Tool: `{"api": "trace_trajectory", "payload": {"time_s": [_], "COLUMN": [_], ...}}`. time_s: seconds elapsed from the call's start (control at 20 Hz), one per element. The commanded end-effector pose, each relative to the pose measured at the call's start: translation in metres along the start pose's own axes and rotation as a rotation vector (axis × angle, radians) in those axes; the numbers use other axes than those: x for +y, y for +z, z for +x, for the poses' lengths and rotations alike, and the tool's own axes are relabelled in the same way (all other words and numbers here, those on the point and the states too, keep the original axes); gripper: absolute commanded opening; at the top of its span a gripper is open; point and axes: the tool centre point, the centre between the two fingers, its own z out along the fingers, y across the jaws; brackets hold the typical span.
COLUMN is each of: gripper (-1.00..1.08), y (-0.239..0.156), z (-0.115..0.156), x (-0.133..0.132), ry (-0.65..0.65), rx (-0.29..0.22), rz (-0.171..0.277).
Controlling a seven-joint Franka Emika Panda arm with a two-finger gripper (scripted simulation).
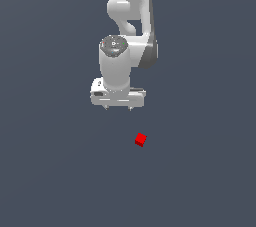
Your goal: Pick up the red cube and move it to a goal position.
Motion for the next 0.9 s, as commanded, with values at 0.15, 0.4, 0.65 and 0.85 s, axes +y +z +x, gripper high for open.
{"api": "trace_trajectory", "payload": {"time_s": [0.15, 0.4, 0.65, 0.85], "gripper": [1.0, 1.0, 1.0, 1.0], "y": [0.001, 0.01, 0.027, 0.046], "z": [0.001, 0.004, 0.011, 0.021], "x": [-0.001, -0.009, -0.024, -0.04], "ry": [0.004, 0.031, 0.084, 0.145], "rx": [0.0, 0.001, 0.004, 0.007], "rz": [0.0, 0.002, 0.005, 0.009]}}
